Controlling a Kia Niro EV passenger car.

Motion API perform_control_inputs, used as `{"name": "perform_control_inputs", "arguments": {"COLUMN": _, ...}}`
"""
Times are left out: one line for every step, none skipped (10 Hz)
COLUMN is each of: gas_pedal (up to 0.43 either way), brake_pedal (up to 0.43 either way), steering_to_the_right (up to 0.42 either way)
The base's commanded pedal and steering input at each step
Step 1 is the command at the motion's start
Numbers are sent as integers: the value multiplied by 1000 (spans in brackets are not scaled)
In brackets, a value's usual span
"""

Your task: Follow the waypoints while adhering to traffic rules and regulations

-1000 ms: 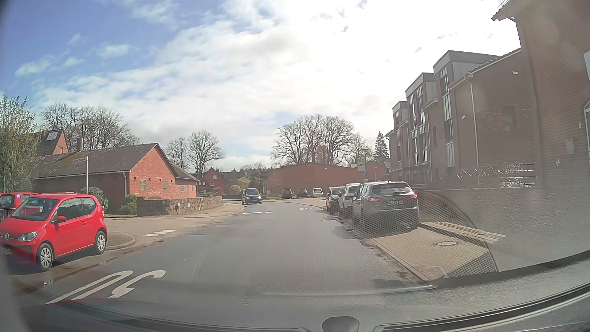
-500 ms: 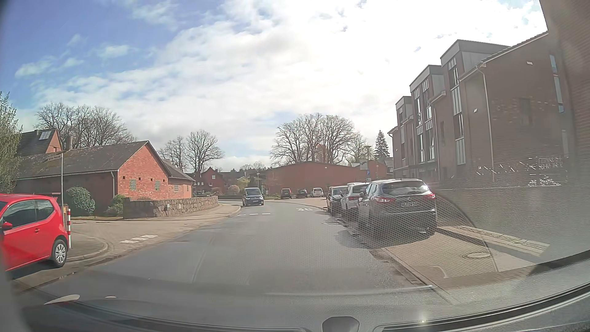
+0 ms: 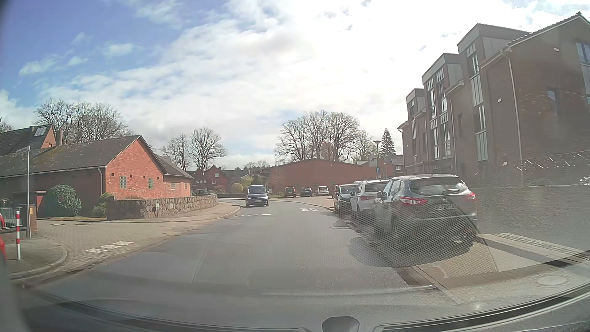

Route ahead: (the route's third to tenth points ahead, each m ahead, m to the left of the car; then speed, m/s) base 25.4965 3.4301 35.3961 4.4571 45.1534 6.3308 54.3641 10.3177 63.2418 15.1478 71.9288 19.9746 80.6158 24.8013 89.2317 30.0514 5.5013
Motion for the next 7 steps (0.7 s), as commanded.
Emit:
{"name": "perform_control_inputs", "arguments": {"gas_pedal": 331, "brake_pedal": 0, "steering_to_the_right": -31}}
{"name": "perform_control_inputs", "arguments": {"gas_pedal": 331, "brake_pedal": 0, "steering_to_the_right": -31}}
{"name": "perform_control_inputs", "arguments": {"gas_pedal": 319, "brake_pedal": 0, "steering_to_the_right": -31}}
{"name": "perform_control_inputs", "arguments": {"gas_pedal": 319, "brake_pedal": 0, "steering_to_the_right": -27}}
{"name": "perform_control_inputs", "arguments": {"gas_pedal": 287, "brake_pedal": 0, "steering_to_the_right": -19}}
{"name": "perform_control_inputs", "arguments": {"gas_pedal": 287, "brake_pedal": 0, "steering_to_the_right": -12}}
{"name": "perform_control_inputs", "arguments": {"gas_pedal": 268, "brake_pedal": 6, "steering_to_the_right": -8}}
